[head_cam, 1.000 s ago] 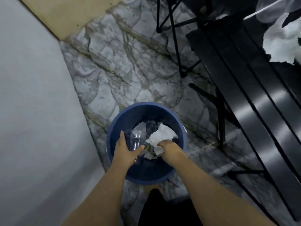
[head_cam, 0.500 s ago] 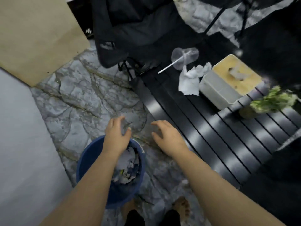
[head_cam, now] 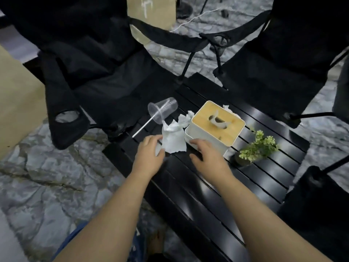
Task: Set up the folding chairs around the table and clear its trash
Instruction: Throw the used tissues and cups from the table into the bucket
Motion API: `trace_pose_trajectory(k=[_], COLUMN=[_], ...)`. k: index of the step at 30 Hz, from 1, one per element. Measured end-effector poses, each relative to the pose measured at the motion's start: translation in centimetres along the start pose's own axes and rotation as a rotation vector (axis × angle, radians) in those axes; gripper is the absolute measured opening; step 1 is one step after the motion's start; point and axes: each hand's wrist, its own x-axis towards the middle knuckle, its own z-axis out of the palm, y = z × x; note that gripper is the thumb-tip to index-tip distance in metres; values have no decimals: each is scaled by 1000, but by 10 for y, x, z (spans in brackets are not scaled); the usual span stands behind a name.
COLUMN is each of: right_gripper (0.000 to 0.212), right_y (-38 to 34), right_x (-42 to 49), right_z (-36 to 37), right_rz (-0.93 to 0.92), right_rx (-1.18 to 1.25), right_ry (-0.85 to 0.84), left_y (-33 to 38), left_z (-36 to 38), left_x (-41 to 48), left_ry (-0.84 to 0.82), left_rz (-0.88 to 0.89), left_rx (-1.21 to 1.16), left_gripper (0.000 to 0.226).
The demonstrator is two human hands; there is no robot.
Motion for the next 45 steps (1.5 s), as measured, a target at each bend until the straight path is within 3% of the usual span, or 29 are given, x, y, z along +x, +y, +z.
trace_pose_trajectory(k=[7,10,16,22,27,32,38,42,45], right_gripper=[39,43,56,77,69,74,77,80,83], right_y=[-9,-11,-19,-20,-20,-41,-79,-98,-109], right_x=[105,140,195,234,235,217,146,72,15], right_z=[-8,1,33,54,76,72,71,93,123], right_rz=[-15,-80,-205,-146,-121,-142,-222,-270,-261], right_rx=[26,-51,-250,-522,-499,-425,-336,-268,-154], right_ry=[138,92,-7,-212,-30,33,2,-112,-246], left_y=[-29,-50,-98,-109,-111,-117,-136,-143,-153], left_z=[50,59,31,20,18,-7,-41,-56,-61], left_x=[79,90,95,97,93,75,8,-78,-152], left_ry=[-329,-397,-194,-203,-137,-63,63,195,229], left_rz=[150,226,135,105,137,88,-25,-236,-353], left_rx=[275,334,77,63,54,57,57,-50,-84], left_gripper=[73,64,24,14,16,17,30,12,12])
